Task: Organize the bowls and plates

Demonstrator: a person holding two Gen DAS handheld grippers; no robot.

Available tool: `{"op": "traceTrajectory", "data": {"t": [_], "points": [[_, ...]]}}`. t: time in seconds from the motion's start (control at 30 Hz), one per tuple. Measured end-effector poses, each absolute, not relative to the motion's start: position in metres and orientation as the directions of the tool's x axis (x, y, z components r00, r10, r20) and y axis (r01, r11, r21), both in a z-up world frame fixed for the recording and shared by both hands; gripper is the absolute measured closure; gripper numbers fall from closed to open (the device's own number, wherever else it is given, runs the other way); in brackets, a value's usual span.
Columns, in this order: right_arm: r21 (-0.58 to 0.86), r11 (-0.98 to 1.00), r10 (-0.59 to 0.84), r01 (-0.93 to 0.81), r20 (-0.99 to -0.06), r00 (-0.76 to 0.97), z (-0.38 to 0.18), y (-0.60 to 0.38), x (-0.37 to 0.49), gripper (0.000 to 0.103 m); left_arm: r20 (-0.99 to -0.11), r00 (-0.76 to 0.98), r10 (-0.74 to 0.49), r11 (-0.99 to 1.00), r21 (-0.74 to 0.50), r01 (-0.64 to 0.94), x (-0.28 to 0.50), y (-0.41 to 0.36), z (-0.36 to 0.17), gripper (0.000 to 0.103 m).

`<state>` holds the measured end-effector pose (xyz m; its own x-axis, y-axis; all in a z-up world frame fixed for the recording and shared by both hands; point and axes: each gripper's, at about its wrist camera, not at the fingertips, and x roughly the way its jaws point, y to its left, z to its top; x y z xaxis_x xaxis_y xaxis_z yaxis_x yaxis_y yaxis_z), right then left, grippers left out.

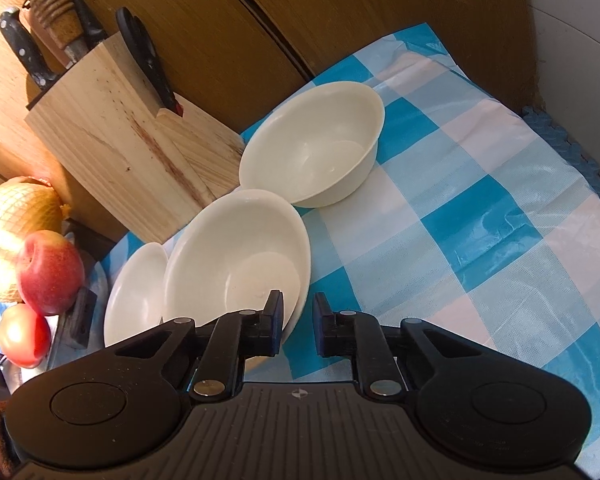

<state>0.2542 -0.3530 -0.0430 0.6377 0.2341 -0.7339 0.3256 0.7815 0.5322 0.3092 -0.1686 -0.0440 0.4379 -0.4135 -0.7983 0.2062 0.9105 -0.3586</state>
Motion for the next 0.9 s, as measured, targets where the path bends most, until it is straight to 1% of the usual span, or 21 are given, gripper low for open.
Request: {"op": "traceTrajectory", "data": {"t": [0.1,0.4,0.63,0.9], "points": [[0.531,0.787,0.242,0.313,-0.734,0.635,-0.042,-0.352,0.253,0.086,-0.795,0.430,-0.429,0.903,-0.377,0.205,0.312,-0.170,-0.046,0.076],[0.506,0.814,0.249,0.286,-0.748,0.615,-0.034,-0.345,0.240,0.086,-0.800,0.439,-0.409,0.910,-0.317,0.268,0.298,-0.178,-0.034,0.080],[0.498,0.828,0.275,0.257,-0.761,0.588,-0.030,-0.342,0.219,0.086,-0.821,0.431,-0.375,0.916,-0.256,0.310,0.273,-0.176,-0.027,0.081],[0.505,0.837,0.321,0.211,-0.765,0.559,-0.023,-0.337,0.195,0.085,-0.837,0.408,-0.365,0.918,-0.251,0.307,0.245,-0.166,-0.021,0.081]]}}
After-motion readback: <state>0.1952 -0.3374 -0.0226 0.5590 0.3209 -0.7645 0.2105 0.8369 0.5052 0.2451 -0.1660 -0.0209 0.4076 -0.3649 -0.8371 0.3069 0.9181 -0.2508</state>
